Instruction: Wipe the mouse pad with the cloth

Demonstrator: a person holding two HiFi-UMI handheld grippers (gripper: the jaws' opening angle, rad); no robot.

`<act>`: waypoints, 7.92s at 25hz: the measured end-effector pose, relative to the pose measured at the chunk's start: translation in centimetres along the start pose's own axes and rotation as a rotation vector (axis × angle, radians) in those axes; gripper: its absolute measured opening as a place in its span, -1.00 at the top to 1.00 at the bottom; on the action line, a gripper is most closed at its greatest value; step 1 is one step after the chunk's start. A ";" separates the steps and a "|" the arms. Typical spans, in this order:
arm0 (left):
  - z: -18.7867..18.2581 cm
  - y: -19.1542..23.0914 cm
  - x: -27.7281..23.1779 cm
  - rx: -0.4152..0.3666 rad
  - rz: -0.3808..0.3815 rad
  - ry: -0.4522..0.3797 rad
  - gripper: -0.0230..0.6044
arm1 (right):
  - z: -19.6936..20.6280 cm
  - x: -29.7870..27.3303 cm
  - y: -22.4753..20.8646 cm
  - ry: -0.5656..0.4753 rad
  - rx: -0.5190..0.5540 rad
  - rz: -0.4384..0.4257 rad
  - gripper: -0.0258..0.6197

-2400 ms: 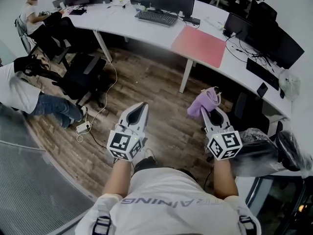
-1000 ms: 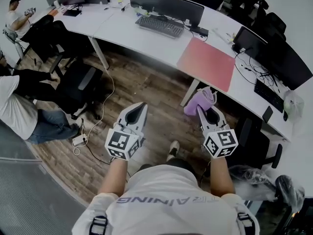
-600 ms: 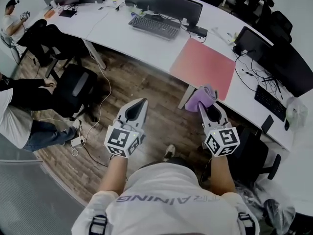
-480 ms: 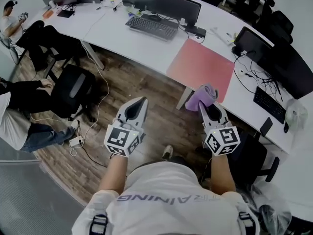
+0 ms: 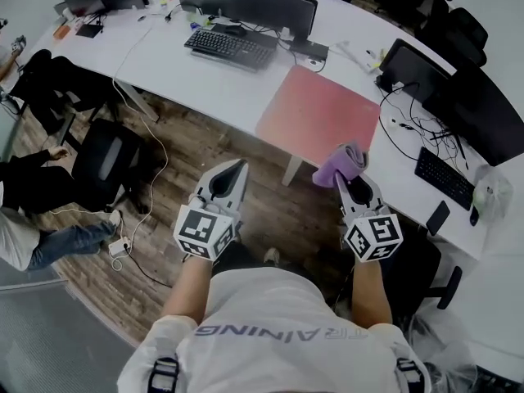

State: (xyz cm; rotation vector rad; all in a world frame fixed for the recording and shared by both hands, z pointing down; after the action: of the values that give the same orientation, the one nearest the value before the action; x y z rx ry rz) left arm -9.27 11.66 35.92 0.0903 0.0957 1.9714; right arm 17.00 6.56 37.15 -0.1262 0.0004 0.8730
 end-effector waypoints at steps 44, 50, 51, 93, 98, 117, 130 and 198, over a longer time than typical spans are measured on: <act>4.2 23.3 -27.2 0.102 0.160 0.118 0.82 | 5.7 -32.9 -12.0 0.246 -0.123 0.114 0.60; 5.8 21.5 -29.4 0.099 0.087 0.154 0.82 | 8.6 -37.4 -16.0 0.303 -0.202 0.018 0.60; 6.0 21.3 -30.0 0.100 0.076 0.153 0.82 | 9.2 -38.5 -16.6 0.313 -0.214 0.000 0.60; 11.2 14.8 -39.3 0.121 0.147 0.261 0.82 | 23.1 -39.8 -32.9 0.638 -0.532 0.230 0.61; 11.6 13.3 -40.6 0.126 0.197 0.269 0.82 | 23.0 -35.5 -35.3 0.652 -0.544 0.278 0.60; 12.2 9.2 -44.0 0.114 0.315 0.304 0.82 | 22.6 -22.1 -45.6 0.680 -0.600 0.459 0.60; 9.3 13.4 -38.3 0.076 0.258 0.252 0.82 | 15.3 -22.7 -35.9 0.430 -0.372 0.491 0.60; 10.3 8.9 -40.1 0.181 0.401 0.266 0.82 | 24.8 -16.6 -32.4 0.737 -0.691 0.358 0.58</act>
State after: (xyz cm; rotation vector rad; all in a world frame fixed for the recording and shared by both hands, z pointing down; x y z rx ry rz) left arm -0.65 -28.44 46.39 -0.0400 0.4600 2.3639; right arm 29.86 -24.00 66.16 -1.1167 0.4237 1.1113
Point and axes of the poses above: the fingertips, and each gripper's own axes: x backward along the fingers, y to its left, z out of its underside, the point moved 6 cm from there along x, backward along the fingers, and after that the axes turned 9 degrees about -y, right-handed, at the moved point
